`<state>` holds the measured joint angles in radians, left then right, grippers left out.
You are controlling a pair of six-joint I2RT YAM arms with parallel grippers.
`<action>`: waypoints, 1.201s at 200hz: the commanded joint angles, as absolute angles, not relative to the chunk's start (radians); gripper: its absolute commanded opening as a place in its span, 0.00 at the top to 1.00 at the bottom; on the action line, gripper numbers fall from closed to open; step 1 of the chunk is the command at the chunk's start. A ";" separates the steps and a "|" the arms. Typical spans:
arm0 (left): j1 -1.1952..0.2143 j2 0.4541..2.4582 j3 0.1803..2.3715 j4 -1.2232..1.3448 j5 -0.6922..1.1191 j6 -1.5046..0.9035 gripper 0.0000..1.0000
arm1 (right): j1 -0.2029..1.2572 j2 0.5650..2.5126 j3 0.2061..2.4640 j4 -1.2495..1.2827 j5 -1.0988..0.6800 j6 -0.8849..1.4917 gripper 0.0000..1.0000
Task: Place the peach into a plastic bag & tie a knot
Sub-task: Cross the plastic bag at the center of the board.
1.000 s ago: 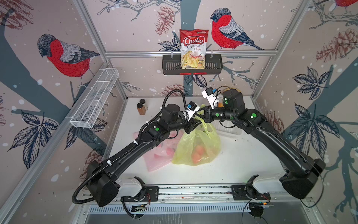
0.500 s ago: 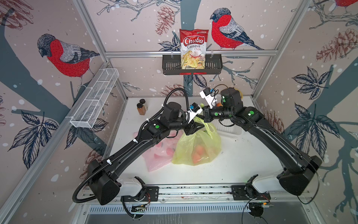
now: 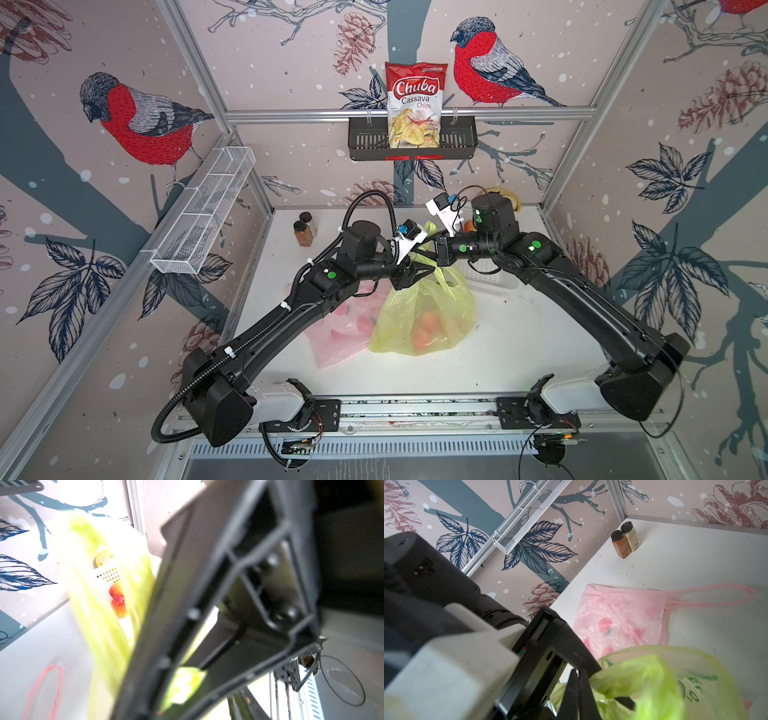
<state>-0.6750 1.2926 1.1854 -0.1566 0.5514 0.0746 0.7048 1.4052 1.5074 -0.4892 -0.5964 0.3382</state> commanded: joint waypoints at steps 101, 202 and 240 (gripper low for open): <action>-0.670 1.307 1.158 0.016 0.607 0.001 0.83 | 0.704 1.361 1.433 -0.280 -0.700 0.463 0.95; -0.663 1.315 1.140 0.035 0.641 0.007 1.00 | 0.573 1.225 1.488 -0.451 -0.445 0.433 0.30; -0.663 1.325 1.150 0.026 0.653 0.007 1.00 | 0.592 1.311 1.522 -0.465 -0.470 0.433 0.37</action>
